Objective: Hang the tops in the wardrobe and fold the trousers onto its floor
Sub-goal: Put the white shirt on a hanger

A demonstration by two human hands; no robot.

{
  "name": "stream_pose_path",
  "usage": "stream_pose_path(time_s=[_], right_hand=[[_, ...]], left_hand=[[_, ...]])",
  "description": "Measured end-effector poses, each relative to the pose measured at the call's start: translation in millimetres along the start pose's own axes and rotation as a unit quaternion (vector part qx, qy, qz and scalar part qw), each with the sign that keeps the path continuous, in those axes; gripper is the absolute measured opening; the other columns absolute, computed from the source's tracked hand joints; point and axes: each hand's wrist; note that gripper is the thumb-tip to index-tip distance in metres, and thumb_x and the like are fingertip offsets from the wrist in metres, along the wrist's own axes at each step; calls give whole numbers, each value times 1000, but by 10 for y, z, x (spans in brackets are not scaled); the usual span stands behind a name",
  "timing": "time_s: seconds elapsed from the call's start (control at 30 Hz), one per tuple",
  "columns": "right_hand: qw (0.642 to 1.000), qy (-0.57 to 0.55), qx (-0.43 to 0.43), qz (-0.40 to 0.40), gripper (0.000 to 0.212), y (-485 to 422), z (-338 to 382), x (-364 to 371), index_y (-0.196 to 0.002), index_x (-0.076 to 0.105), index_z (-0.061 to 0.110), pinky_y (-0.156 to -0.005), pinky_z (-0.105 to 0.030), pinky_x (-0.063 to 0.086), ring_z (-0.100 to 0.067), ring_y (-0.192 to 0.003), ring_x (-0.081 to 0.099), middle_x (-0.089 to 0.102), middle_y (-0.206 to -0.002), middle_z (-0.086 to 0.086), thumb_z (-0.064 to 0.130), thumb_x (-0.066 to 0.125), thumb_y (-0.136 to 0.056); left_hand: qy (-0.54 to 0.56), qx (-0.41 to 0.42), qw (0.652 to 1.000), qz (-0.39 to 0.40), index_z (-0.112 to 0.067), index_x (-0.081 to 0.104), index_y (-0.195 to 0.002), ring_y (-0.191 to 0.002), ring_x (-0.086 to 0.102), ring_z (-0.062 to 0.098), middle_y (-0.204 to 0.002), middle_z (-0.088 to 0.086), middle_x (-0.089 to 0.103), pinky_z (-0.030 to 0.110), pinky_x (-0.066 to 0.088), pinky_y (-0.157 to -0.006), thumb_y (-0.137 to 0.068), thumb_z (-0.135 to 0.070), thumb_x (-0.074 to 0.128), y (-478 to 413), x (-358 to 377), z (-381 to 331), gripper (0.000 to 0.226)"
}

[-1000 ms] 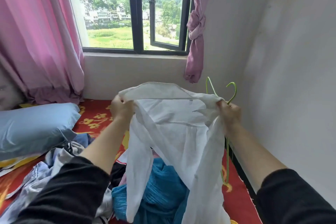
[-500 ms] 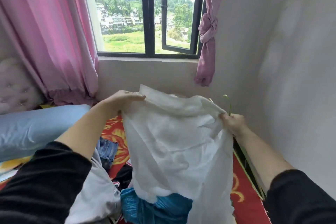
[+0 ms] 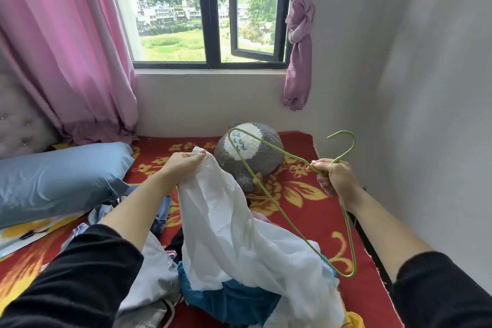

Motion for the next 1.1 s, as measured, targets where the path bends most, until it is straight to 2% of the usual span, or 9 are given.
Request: stream_pose_path(time_s=[0.2, 0.27, 0.43, 0.6, 0.7, 0.77, 0.87, 1.0, 1.1], right_hand=[[983, 101, 82, 127, 20, 169, -149, 121, -73, 57, 2, -41, -19, 11, -10, -35, 21, 31, -44, 0, 8, 51, -90], [982, 108, 78, 134, 19, 221, -164, 289, -75, 56, 6, -40, -19, 12, -10, -36, 23, 33, -47, 0, 10, 52, -92], [983, 134, 43, 116, 28, 299, -208, 761, -69, 57, 7, -35, -19, 22, -9, -35, 30, 40, -51, -3, 11, 53, -96], [995, 74, 39, 59, 29, 317, -186, 774, -59, 48, 13, -44, -22, 18, -12, -44, 26, 39, -52, -3, 11, 57, -87], [993, 89, 15, 81, 15, 361, -164, 728, -66, 49, 4, -45, -21, 17, -12, -47, 24, 38, -52, -4, 6, 49, -81], [990, 88, 17, 106, 15, 407, -160, 750, -68, 49, 4, -45, -20, 17, -12, -46, 23, 37, -50, -2, -4, 44, -80], [985, 56, 38, 159, 16, 515, -138, 832, -70, 49, 3, -45, -21, 19, -12, -45, 27, 41, -53, -5, -10, 42, -77], [963, -17, 100, 250, 15, 580, -148, 803, -73, 62, 0, -62, -30, 39, -21, -65, 53, 61, -77, -20, 7, 49, -70], [972, 97, 105, 187, 25, 477, -254, 665, -97, 68, -4, -67, -27, 42, -20, -73, 54, 64, -87, -16, 2, 55, -76]], left_hand=[[41, 15, 999, 10, -11, 71, -102, -78, 60, 19, -90, 8, 67, 32, 51, -74, -91, -42, 61, 79, 117, -13, 35], [31, 36, 998, 38, -14, 70, -100, -70, 57, 17, -84, 6, 64, 28, 50, -63, -91, -43, 60, 183, 246, -111, 32], [54, 65, 981, 177, -5, 69, -102, -46, 44, 9, -67, 2, 51, 20, 36, -43, -91, -44, 59, 465, 537, -265, 42], [-174, 22, 903, 393, -25, 69, -112, -77, 70, 14, -89, -3, 72, 29, 57, -65, -84, -53, 64, 580, 328, -222, 40], [-279, 174, 930, 168, -27, 68, -115, -94, 61, 10, -99, -7, 67, 34, 52, -90, -85, -31, 66, 474, 334, -103, 31], [-374, 286, 881, 48, -32, 58, -128, -117, 44, 16, -118, -6, 55, 35, 38, -99, -83, -27, 65, 422, 390, -24, 46], [-471, 303, 823, 99, -36, 60, -124, -123, 42, 16, -125, -9, 56, 38, 24, -103, -92, -35, 57, 422, 524, 59, 33], [-440, 313, 831, 137, -27, 73, -104, -101, 59, 23, -105, -5, 69, 34, 44, -86, -94, -22, 57, 436, 542, 105, 20], [-431, 332, 826, 146, -30, 73, -106, -98, 60, 20, -102, -6, 68, 39, 47, -85, -94, -18, 57, 437, 421, 88, 23]])
Point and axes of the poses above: each hand's wrist, its own y-axis away from the middle knuckle, its own x-axis out of the palm, z = x × y
